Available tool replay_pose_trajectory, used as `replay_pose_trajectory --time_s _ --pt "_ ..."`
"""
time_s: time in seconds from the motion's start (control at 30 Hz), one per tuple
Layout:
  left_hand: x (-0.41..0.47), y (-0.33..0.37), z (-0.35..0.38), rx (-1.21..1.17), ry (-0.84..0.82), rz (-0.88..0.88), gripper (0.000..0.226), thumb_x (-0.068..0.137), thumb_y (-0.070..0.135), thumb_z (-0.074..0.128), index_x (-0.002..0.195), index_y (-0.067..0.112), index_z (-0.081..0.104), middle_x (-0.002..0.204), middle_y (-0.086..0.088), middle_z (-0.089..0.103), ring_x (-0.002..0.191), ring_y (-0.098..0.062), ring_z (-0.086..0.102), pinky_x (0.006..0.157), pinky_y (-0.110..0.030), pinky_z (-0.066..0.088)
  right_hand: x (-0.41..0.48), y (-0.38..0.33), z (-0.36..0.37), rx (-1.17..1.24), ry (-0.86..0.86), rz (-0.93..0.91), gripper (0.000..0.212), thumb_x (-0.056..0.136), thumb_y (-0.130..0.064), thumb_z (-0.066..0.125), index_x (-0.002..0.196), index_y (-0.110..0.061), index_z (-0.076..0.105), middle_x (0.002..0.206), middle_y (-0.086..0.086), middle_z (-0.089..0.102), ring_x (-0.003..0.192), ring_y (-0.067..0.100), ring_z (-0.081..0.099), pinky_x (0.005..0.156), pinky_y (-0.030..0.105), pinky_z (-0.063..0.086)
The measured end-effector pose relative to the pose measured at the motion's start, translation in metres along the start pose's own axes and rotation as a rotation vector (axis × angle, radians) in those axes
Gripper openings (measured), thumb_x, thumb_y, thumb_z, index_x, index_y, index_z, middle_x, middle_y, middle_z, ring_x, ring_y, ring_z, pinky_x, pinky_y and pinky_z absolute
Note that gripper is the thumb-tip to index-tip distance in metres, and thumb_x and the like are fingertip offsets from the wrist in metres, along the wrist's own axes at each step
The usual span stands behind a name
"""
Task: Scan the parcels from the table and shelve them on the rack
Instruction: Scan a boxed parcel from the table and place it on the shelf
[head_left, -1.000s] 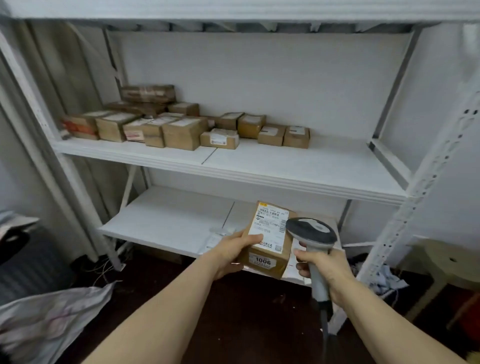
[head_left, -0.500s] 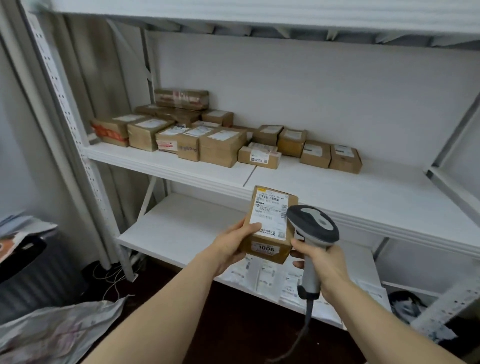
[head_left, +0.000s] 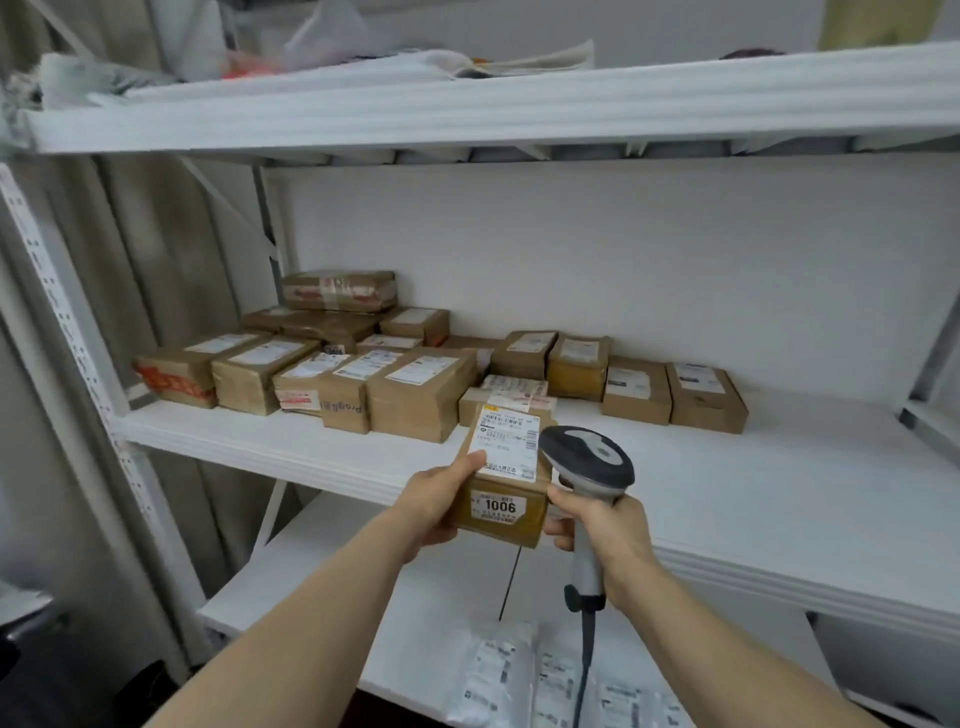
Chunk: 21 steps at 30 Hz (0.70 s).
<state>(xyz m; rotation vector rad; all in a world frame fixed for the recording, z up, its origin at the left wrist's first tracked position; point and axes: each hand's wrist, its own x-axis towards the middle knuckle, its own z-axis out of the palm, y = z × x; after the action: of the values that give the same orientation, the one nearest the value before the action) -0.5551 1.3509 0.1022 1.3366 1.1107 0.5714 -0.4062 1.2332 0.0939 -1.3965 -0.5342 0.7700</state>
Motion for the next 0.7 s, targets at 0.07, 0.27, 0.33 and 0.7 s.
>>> replay_pose_trajectory --time_s 0.07,0.27,0.33,0.7 --pt "0.015 0.002 -0.001 -0.007 0.009 -0.01 0.04 0.08 0.063 0.061 0.092 0.026 0.064 0.087 0.003 0.073 0.09 -0.015 0.064 0.072 -0.029 0.049 0.014 0.0 0.007 -0.003 -0.005 0.007 0.011 0.079 -0.009 0.077 0.085 -0.01 0.068 0.067 0.007 0.074 0.057 0.018 0.07 0.049 0.025 0.055" --pt "0.052 0.014 -0.015 0.008 0.052 0.009 0.044 0.085 0.057 0.059 0.102 0.017 0.066 0.092 -0.003 0.072 0.087 -0.017 0.065 0.064 -0.027 0.052 0.043 -0.004 0.039 0.039 -0.053 0.071 0.022 0.077 -0.01 0.079 0.096 -0.005 0.069 0.086 0.013 0.075 0.079 0.026 0.073 0.067 0.036 0.06" --pt "0.066 0.016 -0.02 0.137 0.092 0.049 0.049 0.093 0.049 0.052 0.118 0.009 0.062 0.108 -0.01 0.069 0.098 -0.024 0.064 0.08 -0.036 0.056 0.051 -0.004 0.051 0.049 -0.06 0.098 0.025 0.078 -0.011 0.078 0.1 -0.004 0.068 0.09 0.013 0.074 0.083 0.026 0.072 0.075 0.04 0.06" --pt "0.125 0.022 -0.048 1.07 0.052 0.572 0.049 0.09 0.019 0.061 0.137 0.027 0.051 0.138 -0.004 0.039 0.125 -0.023 0.043 0.106 -0.033 0.038 0.086 -0.001 0.107 0.082 0.046 0.176 0.021 0.077 -0.012 0.08 0.093 -0.005 0.069 0.078 0.006 0.075 0.064 0.017 0.071 0.054 0.025 0.054"
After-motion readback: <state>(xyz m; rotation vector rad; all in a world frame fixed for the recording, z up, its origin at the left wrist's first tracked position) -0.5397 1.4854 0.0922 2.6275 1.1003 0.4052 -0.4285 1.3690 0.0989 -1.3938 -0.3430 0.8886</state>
